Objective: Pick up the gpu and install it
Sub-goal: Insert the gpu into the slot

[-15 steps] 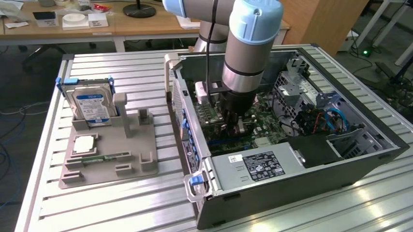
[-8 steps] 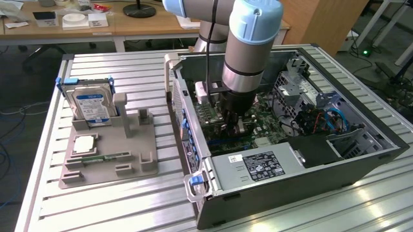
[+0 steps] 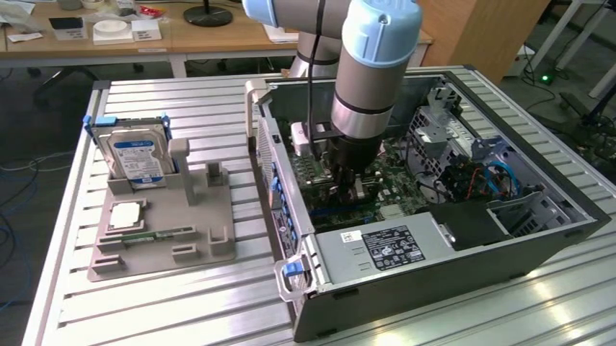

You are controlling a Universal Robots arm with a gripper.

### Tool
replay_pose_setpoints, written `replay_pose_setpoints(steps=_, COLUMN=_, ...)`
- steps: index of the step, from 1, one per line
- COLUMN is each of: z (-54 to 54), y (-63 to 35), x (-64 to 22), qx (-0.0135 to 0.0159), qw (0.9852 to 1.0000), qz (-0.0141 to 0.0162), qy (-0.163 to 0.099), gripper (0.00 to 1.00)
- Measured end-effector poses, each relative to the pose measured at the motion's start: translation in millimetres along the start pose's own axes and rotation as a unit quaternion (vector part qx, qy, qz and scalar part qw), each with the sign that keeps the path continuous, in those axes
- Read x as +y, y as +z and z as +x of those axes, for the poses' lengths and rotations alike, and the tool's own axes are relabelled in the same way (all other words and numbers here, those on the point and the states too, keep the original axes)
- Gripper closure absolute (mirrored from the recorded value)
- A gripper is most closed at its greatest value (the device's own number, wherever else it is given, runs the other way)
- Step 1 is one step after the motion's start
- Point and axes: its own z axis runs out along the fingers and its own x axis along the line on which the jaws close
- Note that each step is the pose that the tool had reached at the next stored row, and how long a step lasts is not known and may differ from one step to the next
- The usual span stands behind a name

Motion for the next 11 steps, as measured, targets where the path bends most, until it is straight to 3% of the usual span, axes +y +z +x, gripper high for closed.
replay_pose_setpoints(steps=11, z=0.3, y=6.5, x=0.2, qx=0.0002, qw=1.0000, qz=-0.0006, qy=0.000, gripper=0.72)
